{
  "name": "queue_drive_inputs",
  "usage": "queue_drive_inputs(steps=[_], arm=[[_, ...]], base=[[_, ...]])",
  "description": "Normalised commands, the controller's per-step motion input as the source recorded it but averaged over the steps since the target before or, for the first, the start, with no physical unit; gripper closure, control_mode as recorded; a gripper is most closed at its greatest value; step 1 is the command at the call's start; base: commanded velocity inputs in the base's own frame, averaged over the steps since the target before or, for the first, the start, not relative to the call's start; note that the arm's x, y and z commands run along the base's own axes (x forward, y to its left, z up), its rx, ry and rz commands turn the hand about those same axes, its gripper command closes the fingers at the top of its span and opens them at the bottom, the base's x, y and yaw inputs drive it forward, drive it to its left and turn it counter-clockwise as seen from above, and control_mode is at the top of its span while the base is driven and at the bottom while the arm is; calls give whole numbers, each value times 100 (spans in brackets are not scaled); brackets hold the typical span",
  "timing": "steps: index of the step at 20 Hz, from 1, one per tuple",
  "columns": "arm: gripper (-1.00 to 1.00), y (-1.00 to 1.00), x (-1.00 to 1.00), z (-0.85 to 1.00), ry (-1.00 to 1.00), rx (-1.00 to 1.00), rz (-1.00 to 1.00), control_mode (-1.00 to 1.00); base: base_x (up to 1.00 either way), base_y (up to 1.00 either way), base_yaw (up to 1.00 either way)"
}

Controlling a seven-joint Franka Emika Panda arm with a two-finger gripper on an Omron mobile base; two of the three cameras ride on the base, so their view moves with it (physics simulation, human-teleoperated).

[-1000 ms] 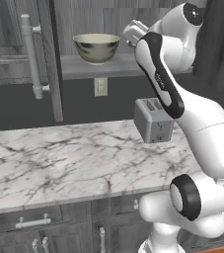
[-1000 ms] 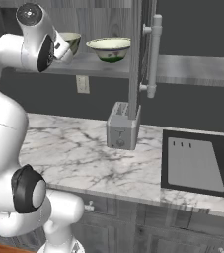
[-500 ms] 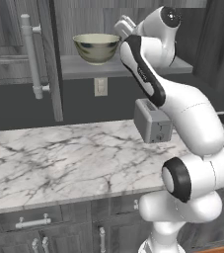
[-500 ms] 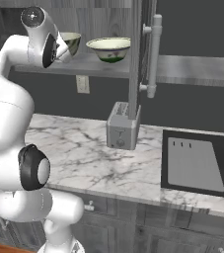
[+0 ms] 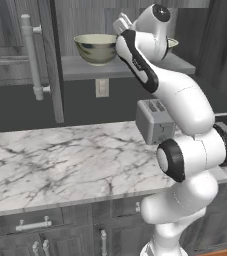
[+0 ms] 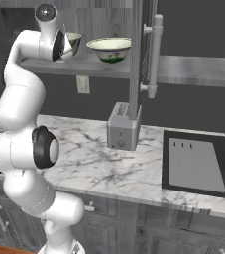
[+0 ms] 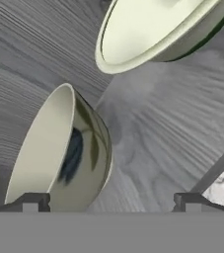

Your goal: Move the bowls from the cabinet to the plates on the dining table.

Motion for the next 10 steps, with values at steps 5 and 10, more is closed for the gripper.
queue_drive_inputs(steps=[5, 10], arm=[[-100, 0, 23, 0, 8, 2, 0, -100], [-100, 2, 13, -5, 6, 0, 0, -100]], base=[[0, 0, 0], [0, 0, 0]])
